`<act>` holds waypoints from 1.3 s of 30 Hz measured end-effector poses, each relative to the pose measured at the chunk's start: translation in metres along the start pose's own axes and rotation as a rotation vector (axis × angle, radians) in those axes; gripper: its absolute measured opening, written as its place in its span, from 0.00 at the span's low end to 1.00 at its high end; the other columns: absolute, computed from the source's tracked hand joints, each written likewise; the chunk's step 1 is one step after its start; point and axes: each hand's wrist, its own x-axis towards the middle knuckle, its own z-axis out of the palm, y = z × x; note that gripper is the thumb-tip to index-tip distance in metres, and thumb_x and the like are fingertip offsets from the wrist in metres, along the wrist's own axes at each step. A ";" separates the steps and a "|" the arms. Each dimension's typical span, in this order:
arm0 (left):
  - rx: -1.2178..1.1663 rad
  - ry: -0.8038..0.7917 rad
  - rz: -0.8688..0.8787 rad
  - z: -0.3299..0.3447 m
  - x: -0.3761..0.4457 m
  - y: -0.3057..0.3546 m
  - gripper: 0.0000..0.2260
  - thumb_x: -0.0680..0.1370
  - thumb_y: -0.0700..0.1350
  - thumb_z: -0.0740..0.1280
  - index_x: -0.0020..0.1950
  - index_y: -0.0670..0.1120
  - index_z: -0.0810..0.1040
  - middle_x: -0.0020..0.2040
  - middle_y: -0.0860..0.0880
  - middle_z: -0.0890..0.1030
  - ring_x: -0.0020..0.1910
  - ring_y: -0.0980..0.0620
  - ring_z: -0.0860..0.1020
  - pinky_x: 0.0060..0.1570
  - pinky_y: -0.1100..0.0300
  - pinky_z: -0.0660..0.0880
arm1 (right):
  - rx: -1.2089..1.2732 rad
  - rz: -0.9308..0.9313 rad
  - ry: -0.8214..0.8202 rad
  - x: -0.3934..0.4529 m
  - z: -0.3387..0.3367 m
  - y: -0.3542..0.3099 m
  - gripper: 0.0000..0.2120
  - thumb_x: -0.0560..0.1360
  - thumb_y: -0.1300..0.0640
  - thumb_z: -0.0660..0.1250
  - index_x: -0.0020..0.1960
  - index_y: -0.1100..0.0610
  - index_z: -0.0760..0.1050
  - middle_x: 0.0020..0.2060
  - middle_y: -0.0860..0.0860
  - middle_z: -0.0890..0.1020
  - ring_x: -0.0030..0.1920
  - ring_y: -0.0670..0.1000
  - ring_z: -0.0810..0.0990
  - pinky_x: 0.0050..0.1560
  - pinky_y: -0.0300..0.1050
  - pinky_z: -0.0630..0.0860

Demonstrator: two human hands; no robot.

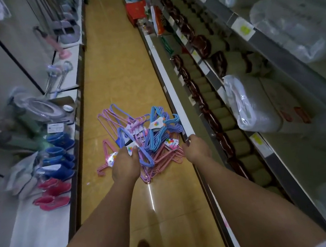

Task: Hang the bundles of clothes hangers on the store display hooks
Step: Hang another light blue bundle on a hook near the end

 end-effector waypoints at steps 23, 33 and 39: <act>0.039 -0.201 -0.010 0.063 0.345 0.017 0.27 0.82 0.57 0.52 0.74 0.41 0.62 0.72 0.42 0.68 0.69 0.43 0.68 0.63 0.52 0.66 | -0.028 0.165 -0.054 0.296 0.085 -0.122 0.16 0.80 0.50 0.56 0.62 0.59 0.71 0.56 0.57 0.78 0.56 0.60 0.77 0.51 0.51 0.74; 0.055 -0.277 -0.020 0.203 0.424 -0.027 0.26 0.82 0.57 0.52 0.74 0.41 0.62 0.69 0.41 0.71 0.66 0.41 0.71 0.60 0.51 0.68 | -0.092 0.143 -0.144 0.415 0.180 -0.079 0.23 0.80 0.46 0.57 0.70 0.57 0.66 0.61 0.57 0.77 0.60 0.60 0.76 0.54 0.51 0.74; 0.090 -0.292 -0.040 0.312 0.480 -0.091 0.27 0.81 0.58 0.52 0.74 0.42 0.61 0.71 0.42 0.68 0.67 0.41 0.69 0.63 0.48 0.68 | -0.092 0.127 -0.169 0.491 0.275 -0.025 0.23 0.80 0.46 0.57 0.70 0.59 0.65 0.64 0.57 0.75 0.63 0.60 0.74 0.56 0.51 0.72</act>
